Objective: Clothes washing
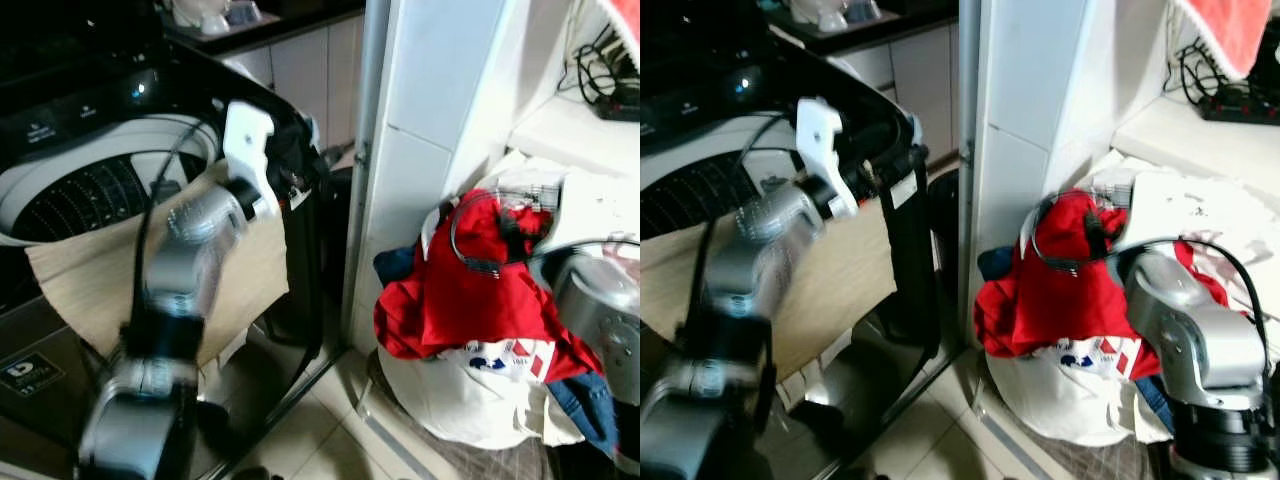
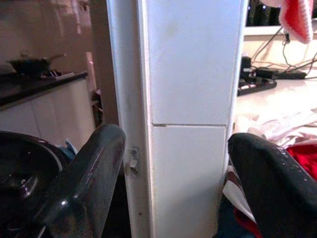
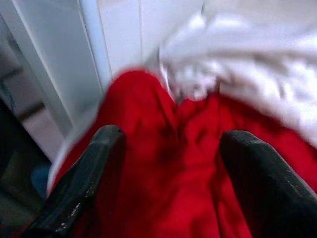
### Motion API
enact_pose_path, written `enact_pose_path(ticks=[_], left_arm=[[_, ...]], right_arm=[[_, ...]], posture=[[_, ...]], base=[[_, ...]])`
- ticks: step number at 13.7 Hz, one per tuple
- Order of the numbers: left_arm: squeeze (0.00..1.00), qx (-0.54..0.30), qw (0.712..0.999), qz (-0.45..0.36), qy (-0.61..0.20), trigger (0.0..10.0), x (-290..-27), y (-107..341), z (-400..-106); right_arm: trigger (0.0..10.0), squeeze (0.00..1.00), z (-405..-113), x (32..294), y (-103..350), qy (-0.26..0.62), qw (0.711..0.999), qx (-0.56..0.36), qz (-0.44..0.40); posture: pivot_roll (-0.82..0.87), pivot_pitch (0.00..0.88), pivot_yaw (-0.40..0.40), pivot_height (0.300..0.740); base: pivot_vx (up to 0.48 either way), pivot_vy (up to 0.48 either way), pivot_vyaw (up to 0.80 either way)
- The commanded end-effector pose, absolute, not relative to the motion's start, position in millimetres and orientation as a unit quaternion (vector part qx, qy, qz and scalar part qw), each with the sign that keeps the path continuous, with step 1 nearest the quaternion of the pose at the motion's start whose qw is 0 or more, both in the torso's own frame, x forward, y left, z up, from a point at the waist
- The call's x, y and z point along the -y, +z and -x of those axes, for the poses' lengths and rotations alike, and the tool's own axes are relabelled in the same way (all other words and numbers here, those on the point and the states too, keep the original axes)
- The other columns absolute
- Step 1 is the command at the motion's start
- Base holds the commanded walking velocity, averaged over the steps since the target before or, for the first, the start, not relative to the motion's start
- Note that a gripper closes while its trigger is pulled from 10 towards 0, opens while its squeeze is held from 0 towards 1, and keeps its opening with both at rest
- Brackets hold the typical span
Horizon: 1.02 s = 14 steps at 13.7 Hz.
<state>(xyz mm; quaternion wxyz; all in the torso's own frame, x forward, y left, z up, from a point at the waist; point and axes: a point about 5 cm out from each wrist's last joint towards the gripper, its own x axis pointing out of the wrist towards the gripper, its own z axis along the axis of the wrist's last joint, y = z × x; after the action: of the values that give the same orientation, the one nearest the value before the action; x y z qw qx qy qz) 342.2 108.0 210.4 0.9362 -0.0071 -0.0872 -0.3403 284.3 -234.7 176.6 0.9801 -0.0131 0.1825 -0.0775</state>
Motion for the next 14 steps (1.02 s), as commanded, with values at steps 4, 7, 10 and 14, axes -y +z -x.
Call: enact_pose_path(ticks=[4,7,10,14], left_arm=[[0.0,0.049,0.898,0.022,-0.437,10.0,-94,195,-309],[0.0,0.03,0.873,0.0,-0.486,10.0,-89,186,-291],[0.0,0.009,0.855,-0.026,-0.518,10.0,-88,179,-280],[0.0,-0.009,0.815,-0.043,-0.577,10.0,-85,177,-260]], right_arm=[[10.0,1.0,-282,262,163,-0.078,0.962,-0.261,0.018],[10.0,0.51,-285,275,152,-0.074,0.949,-0.306,0.031],[10.0,0.0,-287,281,142,-0.062,0.934,-0.35,0.038],[0.0,0.0,-290,277,130,-0.03,0.923,-0.384,0.017]], posture=[[-0.1,0.0,0.051,0.74],[-0.1,0.0,0.043,0.74],[-0.1,0.0,0.039,0.74],[-0.09,0.0,0.034,0.74]], base=[[0.0,0.0,0.0],[0.0,0.0,0.0],[0.0,0.0,0.0],[0.0,0.0,0.0]])
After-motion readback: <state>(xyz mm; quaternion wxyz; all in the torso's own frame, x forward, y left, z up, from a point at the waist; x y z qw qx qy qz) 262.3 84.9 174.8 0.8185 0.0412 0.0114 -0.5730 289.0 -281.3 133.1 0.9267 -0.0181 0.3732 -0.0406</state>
